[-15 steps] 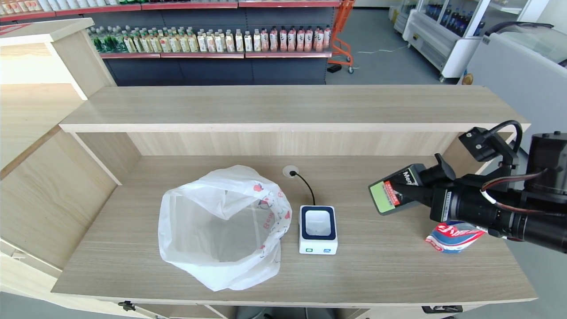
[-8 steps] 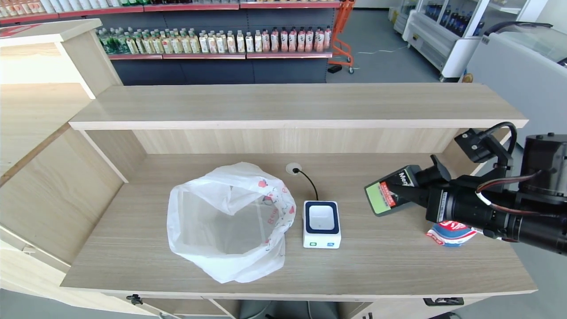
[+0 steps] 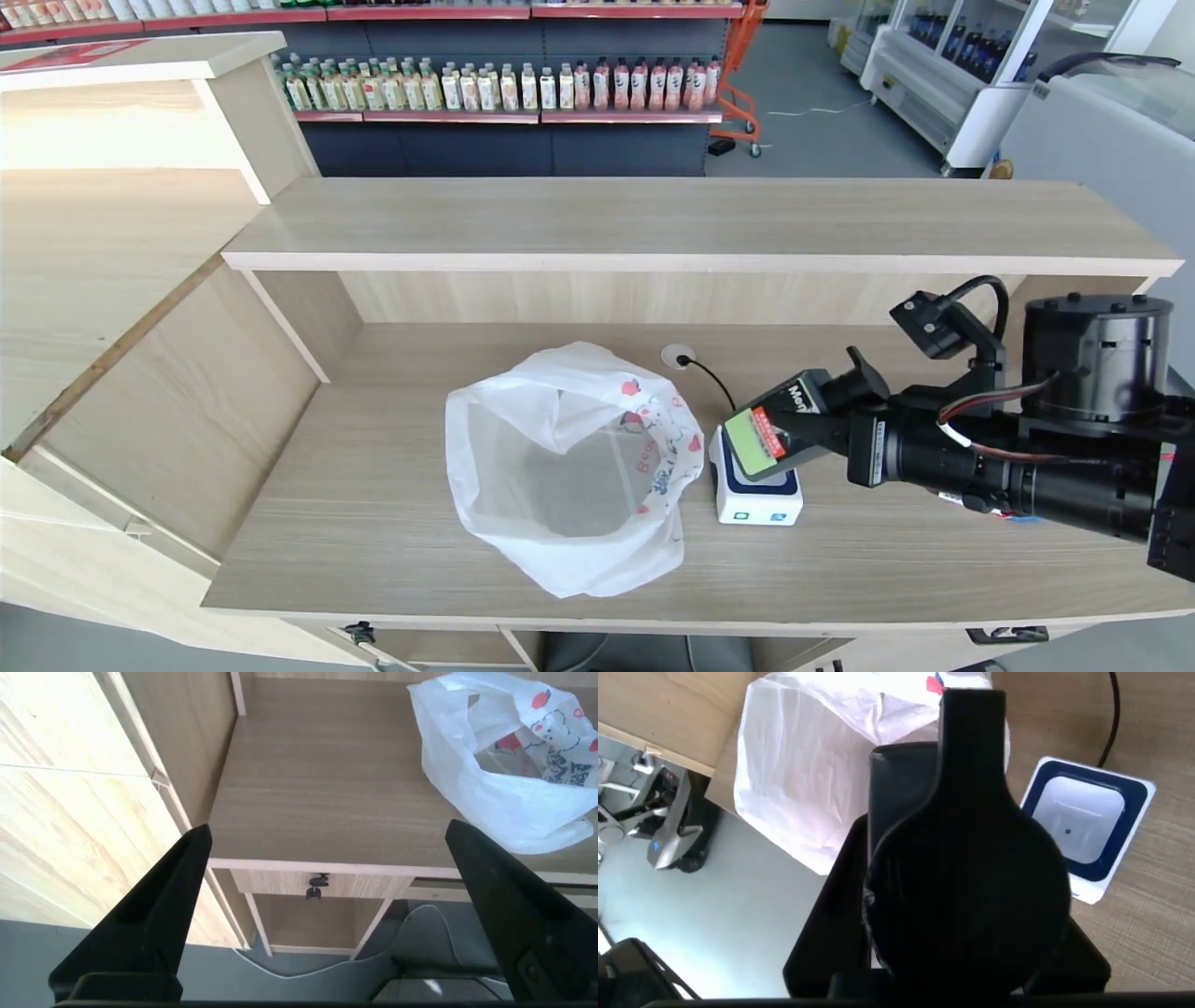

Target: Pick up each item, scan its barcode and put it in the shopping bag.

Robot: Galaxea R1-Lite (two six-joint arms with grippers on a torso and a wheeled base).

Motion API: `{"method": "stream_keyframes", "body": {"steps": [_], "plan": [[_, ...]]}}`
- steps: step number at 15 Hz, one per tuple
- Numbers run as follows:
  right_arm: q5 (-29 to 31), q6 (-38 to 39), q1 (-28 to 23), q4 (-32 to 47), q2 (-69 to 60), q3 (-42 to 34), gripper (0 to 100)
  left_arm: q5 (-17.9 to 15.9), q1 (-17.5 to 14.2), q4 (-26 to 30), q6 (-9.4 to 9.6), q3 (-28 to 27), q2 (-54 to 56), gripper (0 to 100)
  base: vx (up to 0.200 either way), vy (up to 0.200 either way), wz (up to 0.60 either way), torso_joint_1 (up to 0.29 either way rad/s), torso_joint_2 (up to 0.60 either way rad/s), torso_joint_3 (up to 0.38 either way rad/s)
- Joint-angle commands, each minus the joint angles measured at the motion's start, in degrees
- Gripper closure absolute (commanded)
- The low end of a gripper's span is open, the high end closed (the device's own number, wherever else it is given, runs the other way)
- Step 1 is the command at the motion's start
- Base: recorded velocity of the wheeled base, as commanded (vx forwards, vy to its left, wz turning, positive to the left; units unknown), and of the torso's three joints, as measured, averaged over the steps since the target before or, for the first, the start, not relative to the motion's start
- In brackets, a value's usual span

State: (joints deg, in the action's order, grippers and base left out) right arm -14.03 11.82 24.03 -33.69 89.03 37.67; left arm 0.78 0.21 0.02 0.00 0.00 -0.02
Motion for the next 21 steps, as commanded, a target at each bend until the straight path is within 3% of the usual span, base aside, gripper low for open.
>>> {"method": "stream_keyframes", "body": {"steps": [1, 5, 7, 16, 21], "plan": [[0.1, 0.1, 0.0, -0.1, 4.0, 0.5, 100, 0.0, 0.0, 0.0, -0.09, 0.0, 0.0, 0, 0.000, 0.000, 0.00, 0.000, 0.00, 0.000], [0.2, -0.3, 1.0, -5.2, 10.8, 1.9, 100, 0.0, 0.0, 0.0, -0.09, 0.0, 0.0, 0, 0.000, 0.000, 0.00, 0.000, 0.00, 0.000], [0.1, -2.0, 3.3, -13.2, 18.6, 4.0, 100, 0.0, 0.0, 0.0, -0.09, 0.0, 0.0, 0, 0.000, 0.000, 0.00, 0.000, 0.00, 0.000], [-0.7, -10.8, 5.2, -15.0, 31.6, 12.2, 100, 0.0, -0.1, 0.0, -0.09, 0.0, 0.0, 0, 0.000, 0.000, 0.00, 0.000, 0.00, 0.000], [-0.9, -10.7, 5.9, -14.6, 33.5, 17.3, 100, 0.0, 0.0, 0.0, -0.09, 0.0, 0.0, 0, 0.000, 0.000, 0.00, 0.000, 0.00, 0.000]]}}
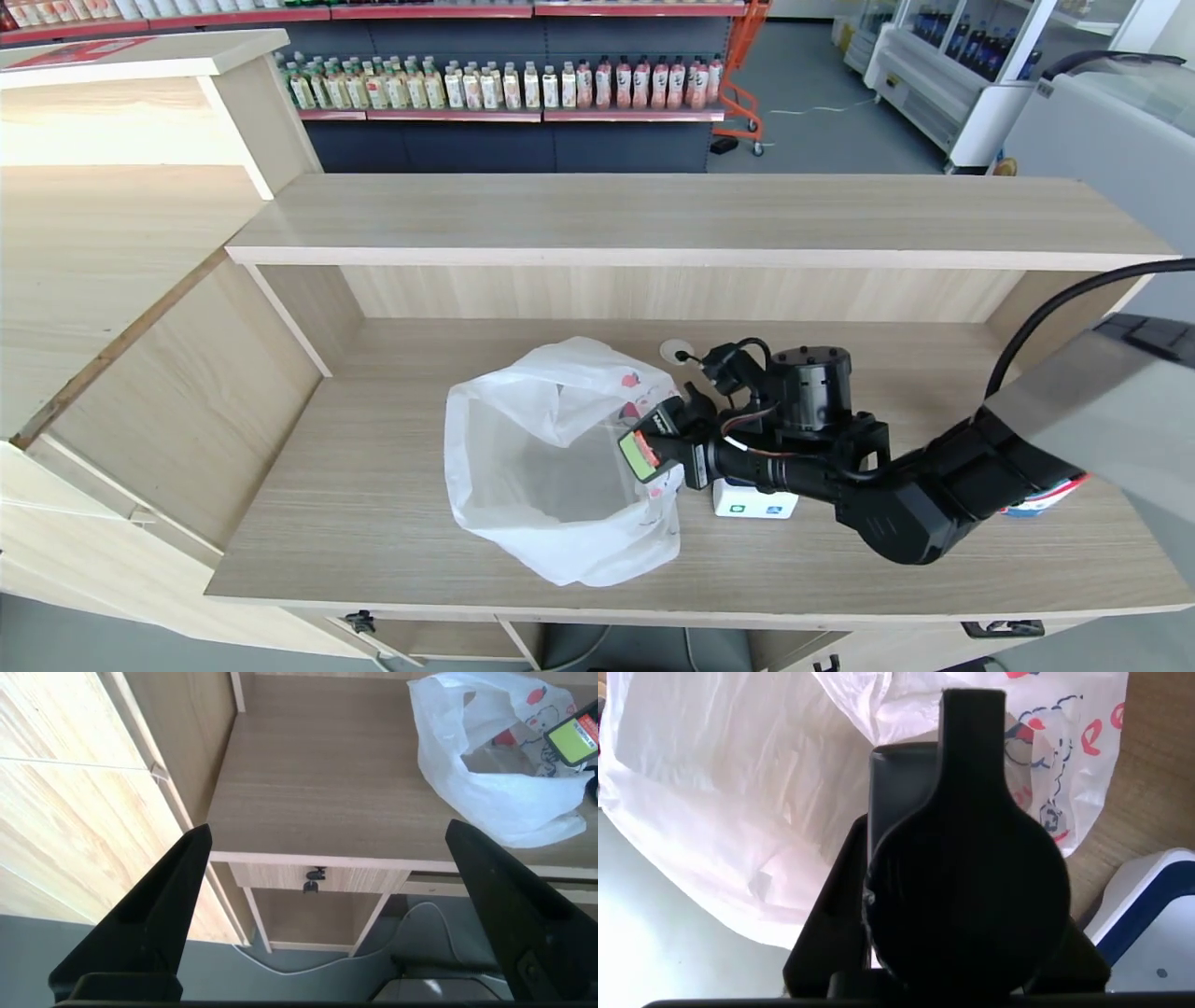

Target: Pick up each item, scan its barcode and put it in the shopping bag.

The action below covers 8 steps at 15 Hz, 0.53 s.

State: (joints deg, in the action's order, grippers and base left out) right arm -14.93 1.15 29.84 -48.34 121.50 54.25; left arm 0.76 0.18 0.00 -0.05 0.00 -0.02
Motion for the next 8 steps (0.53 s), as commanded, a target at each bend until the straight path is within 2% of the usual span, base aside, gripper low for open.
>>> {"method": "stream_keyframes", "body": {"steps": [1, 8], "plan": [[0.0, 0.0, 0.0, -0.1, 1.8, 1.3, 100, 0.0, 0.0, 0.0, -0.04, 0.0, 0.0, 0, 0.000, 0.000, 0.00, 0.000, 0.00, 0.000], [-0.1, 0.4, -0.4, -0.2, 5.0, 6.3, 100, 0.0, 0.0, 0.0, -0.04, 0.0, 0.0, 0, 0.000, 0.000, 0.00, 0.000, 0.00, 0.000]]}}
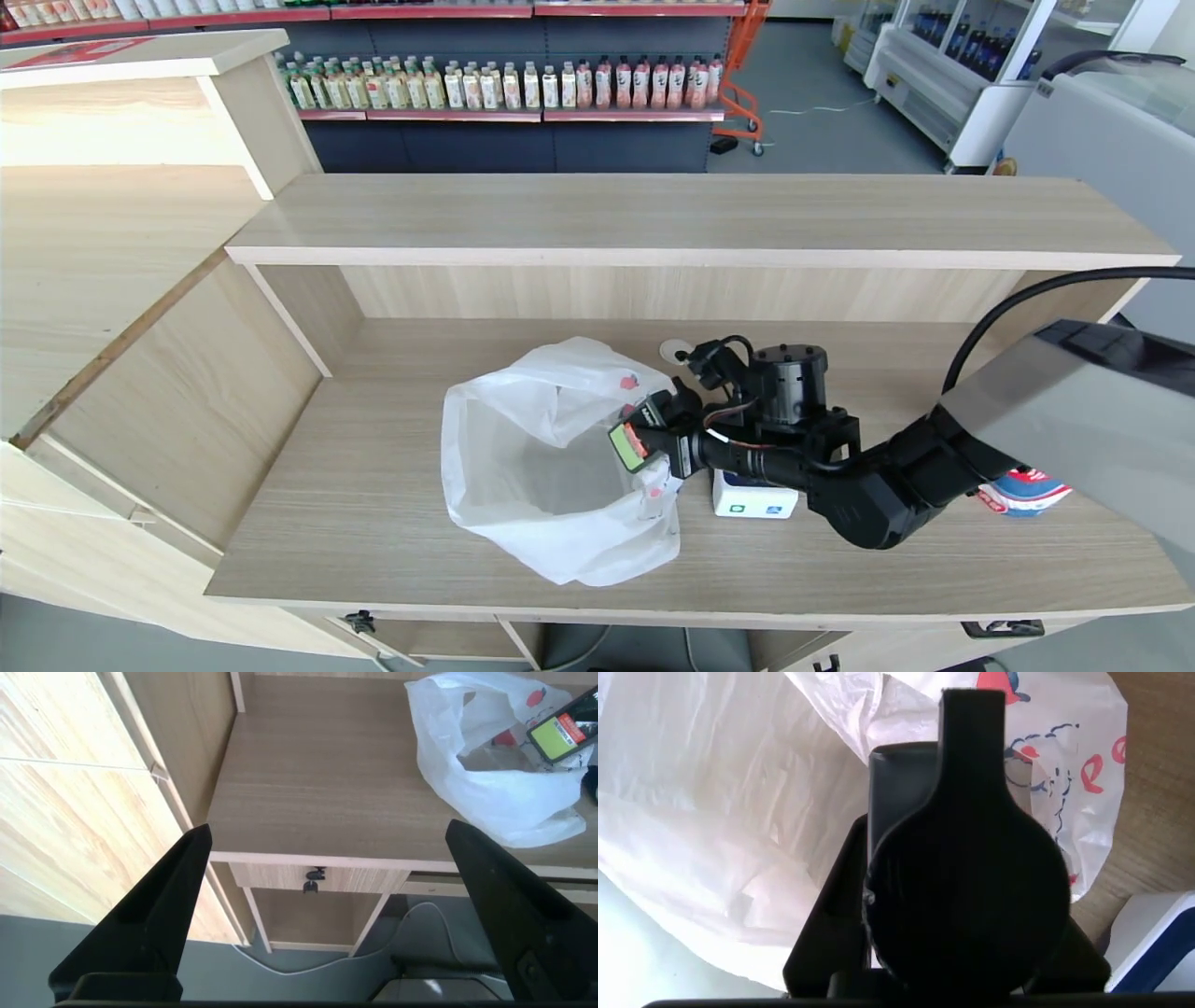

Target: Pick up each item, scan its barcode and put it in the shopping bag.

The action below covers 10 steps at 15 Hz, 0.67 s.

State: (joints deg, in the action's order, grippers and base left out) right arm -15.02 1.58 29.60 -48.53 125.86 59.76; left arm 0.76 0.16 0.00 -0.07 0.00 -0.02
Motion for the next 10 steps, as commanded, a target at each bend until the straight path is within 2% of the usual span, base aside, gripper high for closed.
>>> {"method": "stream_keyframes", "body": {"steps": [1, 6, 8, 9, 10], "plan": [[0.0, 0.3, -0.4, 0.2, 0.9, 1.6, 100, 0.0, 0.0, 0.0, -0.01, 0.0, 0.0, 0, 0.000, 0.000, 0.00, 0.000, 0.00, 0.000], [0.2, -0.4, -0.8, 0.2, 3.1, 2.5, 100, 0.0, 0.0, 0.0, 0.07, 0.0, 0.0, 0, 0.000, 0.000, 0.00, 0.000, 0.00, 0.000], [0.2, -4.0, -0.8, 0.3, 4.3, 2.4, 100, 0.0, 0.0, 0.0, -0.01, 0.0, 0.0, 0, 0.000, 0.000, 0.00, 0.000, 0.00, 0.000], [0.2, -4.2, -0.7, 0.3, 4.6, 2.7, 0, 0.0, 0.0, 0.0, -0.01, 0.0, 0.0, 0, 0.000, 0.000, 0.00, 0.000, 0.00, 0.000], [0.0, -4.0, -0.6, 0.3, 4.7, 3.0, 0, 0.0, 0.0, 0.0, -0.01, 0.0, 0.0, 0, 0.000, 0.000, 0.00, 0.000, 0.00, 0.000]]}}
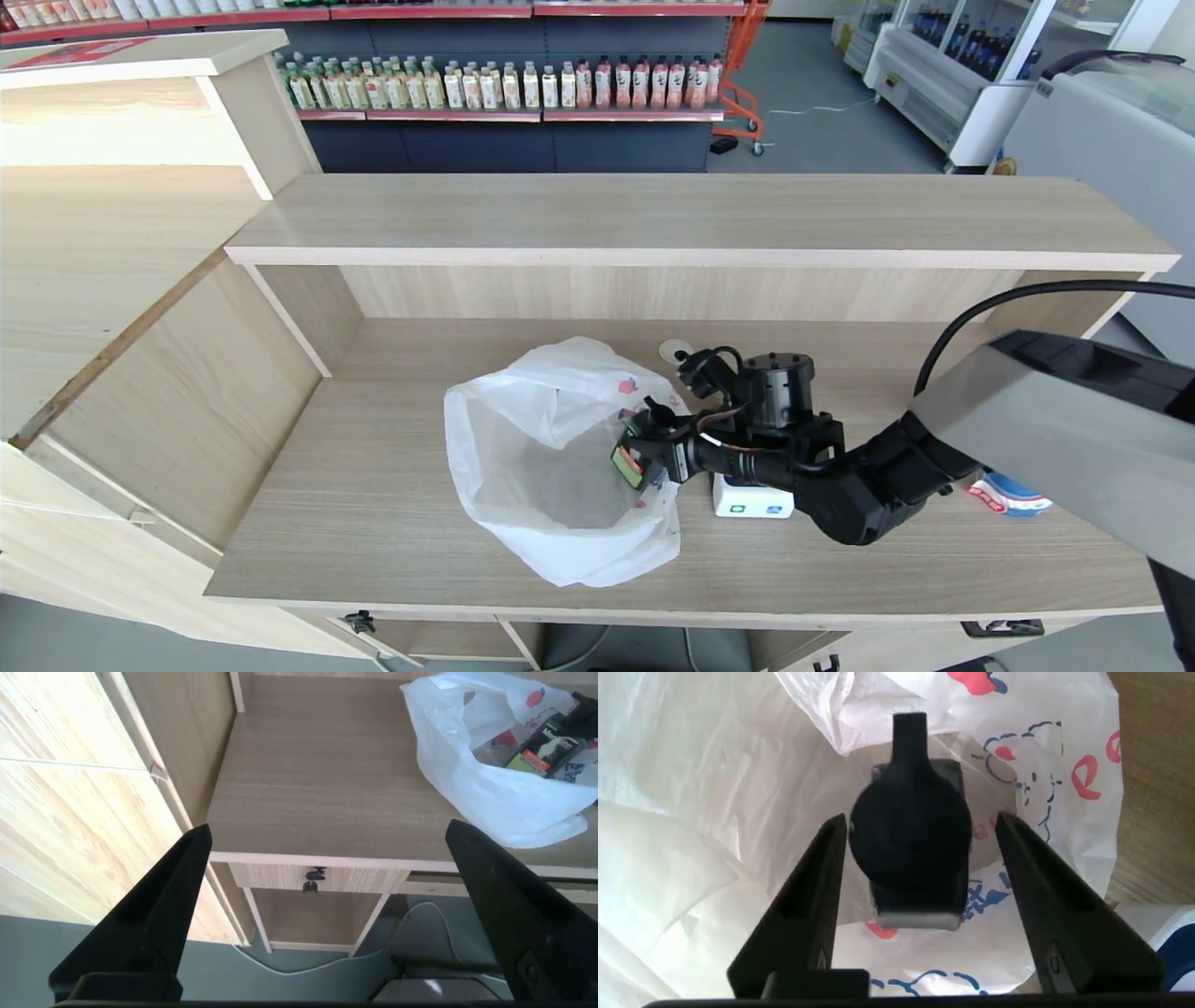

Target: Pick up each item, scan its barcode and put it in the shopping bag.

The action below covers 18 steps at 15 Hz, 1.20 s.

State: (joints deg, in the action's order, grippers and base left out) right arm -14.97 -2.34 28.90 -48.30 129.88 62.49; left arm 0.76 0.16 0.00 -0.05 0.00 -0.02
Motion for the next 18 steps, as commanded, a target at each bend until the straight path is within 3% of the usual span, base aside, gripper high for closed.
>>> {"method": "stream_keyframes", "body": {"steps": [1, 4, 8, 11, 13, 15, 18], "plan": [[-0.1, 0.1, 0.1, 0.0, 0.6, 0.4, 0, 0.0, 0.0, 0.0, -0.04, 0.0, 0.0, 0, 0.000, 0.000, 0.00, 0.000, 0.00, 0.000], [-0.1, 4.1, 0.0, 0.1, -1.5, 0.1, 0, 0.0, 0.0, 0.0, -0.04, 0.0, 0.0, 0, 0.000, 0.000, 0.00, 0.000, 0.00, 0.000], [0.1, 19.4, -0.2, 0.6, -10.9, -2.5, 0, 0.0, 0.0, 0.0, -0.04, 0.0, 0.0, 0, 0.000, 0.000, 0.00, 0.000, 0.00, 0.000], [0.1, 20.3, -2.8, 1.9, -20.5, -9.8, 0, 0.0, 0.0, 0.0, -0.04, 0.0, 0.0, 0, 0.000, 0.000, 0.00, 0.000, 0.00, 0.000], [0.1, 18.8, -5.9, 2.8, -32.3, -17.0, 0, 0.0, 0.0, 0.0, -0.04, 0.0, 0.0, 0, 0.000, 0.000, 0.00, 0.000, 0.00, 0.000], [2.4, 12.2, -12.8, 13.1, -51.8, -28.3, 0, 0.0, 0.0, 0.0, -0.04, 0.0, 0.0, 0, 0.000, 0.000, 0.00, 0.000, 0.00, 0.000], [15.0, 9.4, -19.7, 20.3, -77.6, -48.9, 0, 0.0, 0.0, 0.0, -0.04, 0.0, 0.0, 0, 0.000, 0.000, 0.00, 0.000, 0.00, 0.000]]}}
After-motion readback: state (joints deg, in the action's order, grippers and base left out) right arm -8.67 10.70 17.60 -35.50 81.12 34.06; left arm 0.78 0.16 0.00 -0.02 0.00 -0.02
